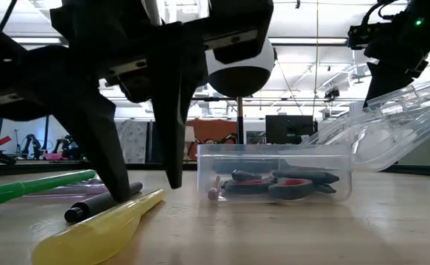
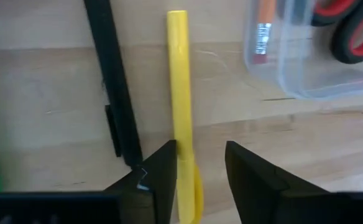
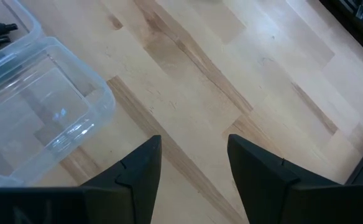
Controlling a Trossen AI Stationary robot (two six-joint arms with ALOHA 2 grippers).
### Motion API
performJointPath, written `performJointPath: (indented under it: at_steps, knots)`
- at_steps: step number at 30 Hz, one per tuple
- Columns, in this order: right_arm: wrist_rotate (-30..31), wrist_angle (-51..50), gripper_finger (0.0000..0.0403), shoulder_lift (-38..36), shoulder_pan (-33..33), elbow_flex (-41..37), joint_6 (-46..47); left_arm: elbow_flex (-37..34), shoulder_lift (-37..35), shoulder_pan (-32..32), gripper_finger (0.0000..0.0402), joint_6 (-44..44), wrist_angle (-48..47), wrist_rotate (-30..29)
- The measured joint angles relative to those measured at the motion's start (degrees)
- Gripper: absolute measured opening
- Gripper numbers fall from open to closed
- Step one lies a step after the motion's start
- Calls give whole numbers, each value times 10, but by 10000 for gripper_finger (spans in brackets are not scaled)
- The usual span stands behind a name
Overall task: Pick & place school supplies into a supply box
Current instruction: Put the yellow pen into the transparent supply box
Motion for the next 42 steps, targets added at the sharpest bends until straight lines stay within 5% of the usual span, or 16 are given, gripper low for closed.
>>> performJointPath:
  at_steps: [13, 26, 37, 42]
  knots:
    - [0, 2, 176, 0, 0, 0, 0, -2, 25, 2, 22, 7, -45, 42]
    - [0, 7, 176, 0, 0, 0, 0, 29, 25, 1, 10, 10, -65, 26]
    - [0, 12, 176, 0, 0, 0, 0, 223, 15, 1, 9, 49, -287, -46]
    - [0, 12, 176, 0, 0, 0, 0, 281, 10, 27, 8, 75, -276, -129]
